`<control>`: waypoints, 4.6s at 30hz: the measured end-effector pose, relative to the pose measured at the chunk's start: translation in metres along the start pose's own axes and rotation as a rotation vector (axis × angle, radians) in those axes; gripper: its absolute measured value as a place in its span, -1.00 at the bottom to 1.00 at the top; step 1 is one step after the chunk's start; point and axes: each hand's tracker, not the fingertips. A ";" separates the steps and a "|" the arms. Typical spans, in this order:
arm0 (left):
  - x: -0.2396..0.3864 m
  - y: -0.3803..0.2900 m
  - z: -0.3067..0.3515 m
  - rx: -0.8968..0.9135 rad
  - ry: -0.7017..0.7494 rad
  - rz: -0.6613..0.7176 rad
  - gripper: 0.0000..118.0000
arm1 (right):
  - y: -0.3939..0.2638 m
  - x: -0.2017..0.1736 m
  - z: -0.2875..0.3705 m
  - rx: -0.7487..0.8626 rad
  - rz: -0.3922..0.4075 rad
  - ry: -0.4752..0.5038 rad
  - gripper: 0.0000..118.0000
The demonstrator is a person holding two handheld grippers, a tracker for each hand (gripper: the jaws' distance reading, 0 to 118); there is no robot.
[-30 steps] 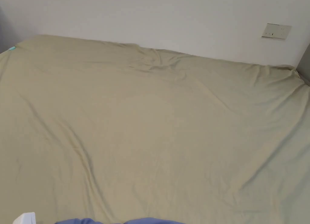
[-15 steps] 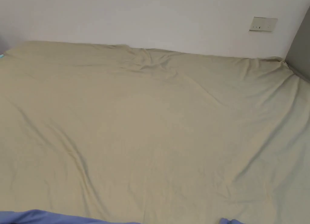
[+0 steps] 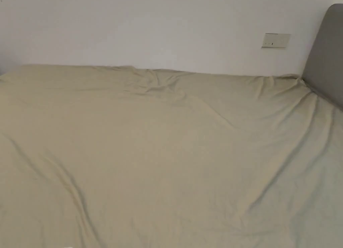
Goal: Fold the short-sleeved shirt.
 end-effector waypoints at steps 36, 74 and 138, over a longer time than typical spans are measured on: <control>0.066 -0.032 -0.088 -0.126 -0.061 -0.015 -0.95 | -0.032 0.016 -0.002 -0.071 -0.110 -0.017 -0.96; -0.081 -0.014 -0.038 -0.031 -0.175 0.376 -0.65 | -0.016 -0.015 -0.005 -0.038 0.027 0.026 -0.96; 0.091 0.000 -0.057 -0.069 -0.241 0.099 -0.33 | -0.031 0.009 -0.002 -0.043 -0.075 0.023 -0.96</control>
